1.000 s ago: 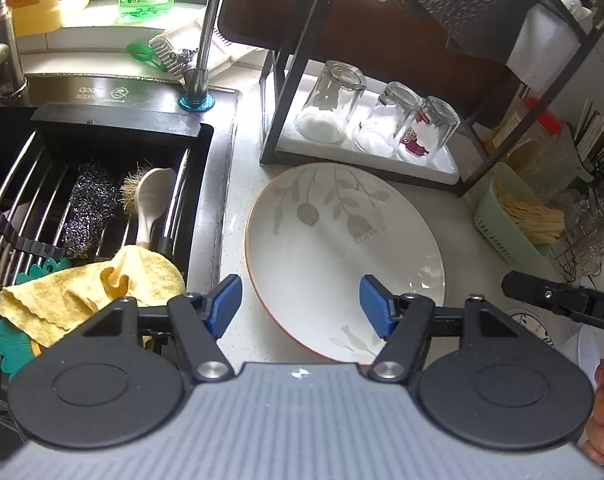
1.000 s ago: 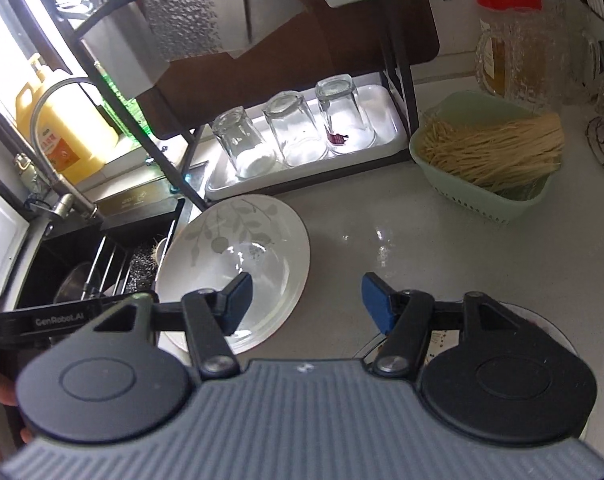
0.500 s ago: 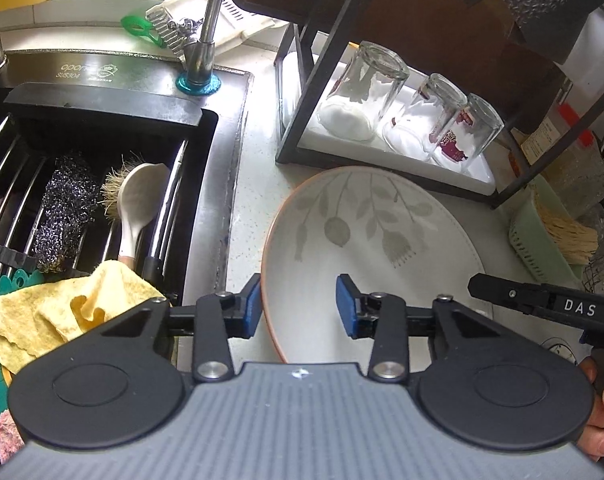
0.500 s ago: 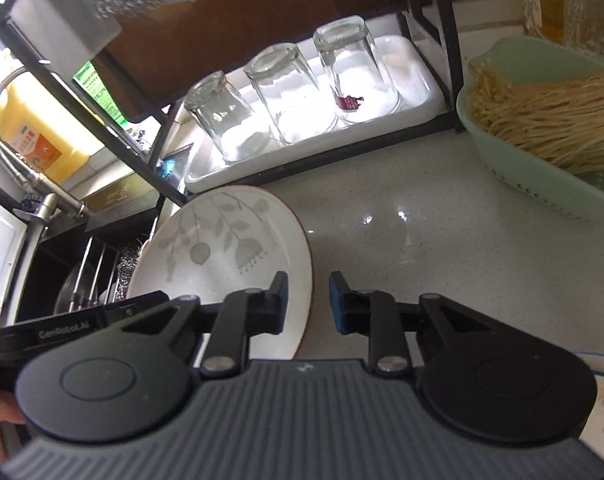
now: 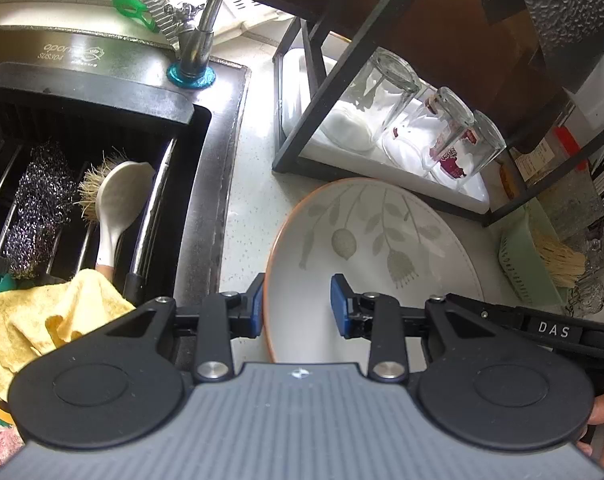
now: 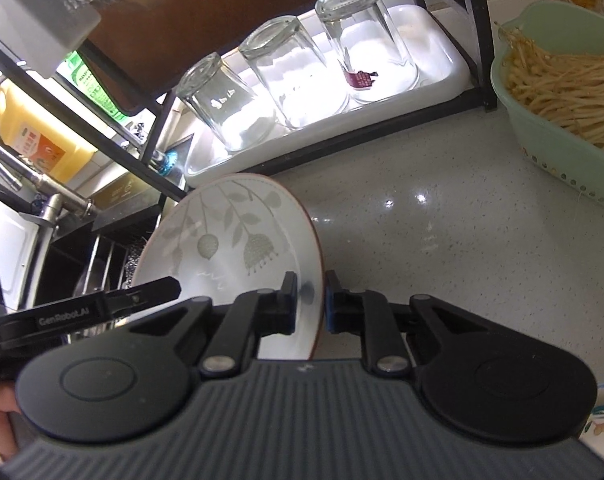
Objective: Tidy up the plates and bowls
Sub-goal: 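Close both grippers on the leaf-print plate's orange rim, then lift the leaf-print plate with both grippers toward the plate stack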
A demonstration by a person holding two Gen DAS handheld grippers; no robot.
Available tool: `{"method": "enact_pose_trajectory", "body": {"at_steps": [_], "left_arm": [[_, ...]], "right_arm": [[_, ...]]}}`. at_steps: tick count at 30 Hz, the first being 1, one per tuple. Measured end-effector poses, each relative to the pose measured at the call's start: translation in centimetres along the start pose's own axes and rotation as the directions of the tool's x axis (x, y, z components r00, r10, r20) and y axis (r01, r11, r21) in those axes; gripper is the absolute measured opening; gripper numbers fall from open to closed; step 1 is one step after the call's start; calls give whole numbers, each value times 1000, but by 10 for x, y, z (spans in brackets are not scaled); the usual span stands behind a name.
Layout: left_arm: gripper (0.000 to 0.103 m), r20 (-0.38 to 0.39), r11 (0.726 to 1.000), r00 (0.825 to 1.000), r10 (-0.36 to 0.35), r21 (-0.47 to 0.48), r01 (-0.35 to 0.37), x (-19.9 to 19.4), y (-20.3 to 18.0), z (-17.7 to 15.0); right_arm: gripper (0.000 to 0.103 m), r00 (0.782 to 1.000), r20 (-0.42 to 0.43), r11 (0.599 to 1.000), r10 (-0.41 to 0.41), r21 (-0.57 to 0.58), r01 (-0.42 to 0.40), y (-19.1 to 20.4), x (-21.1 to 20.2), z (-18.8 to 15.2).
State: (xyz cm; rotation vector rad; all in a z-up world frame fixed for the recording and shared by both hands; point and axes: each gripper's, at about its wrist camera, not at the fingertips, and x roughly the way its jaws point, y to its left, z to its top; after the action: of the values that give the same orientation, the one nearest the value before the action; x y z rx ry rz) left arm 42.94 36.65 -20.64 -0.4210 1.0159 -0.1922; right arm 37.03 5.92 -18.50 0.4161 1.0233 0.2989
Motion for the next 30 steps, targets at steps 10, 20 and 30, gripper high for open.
{"method": "enact_pose_trajectory", "body": {"at_steps": [10, 20, 30], "left_arm": [[37, -23, 999, 999, -36, -27, 36, -19, -4, -2], [37, -18, 998, 998, -58, -22, 57, -64, -27, -8], [37, -17, 995, 995, -94, 14, 94, -107, -58, -18]], "right_arm": [[17, 1000, 9, 999, 20, 26, -20, 4, -23, -2], [17, 997, 67, 999, 45, 28, -47, 16, -76, -4], [17, 989, 139, 997, 47, 60, -56, 22, -133, -23]]}}
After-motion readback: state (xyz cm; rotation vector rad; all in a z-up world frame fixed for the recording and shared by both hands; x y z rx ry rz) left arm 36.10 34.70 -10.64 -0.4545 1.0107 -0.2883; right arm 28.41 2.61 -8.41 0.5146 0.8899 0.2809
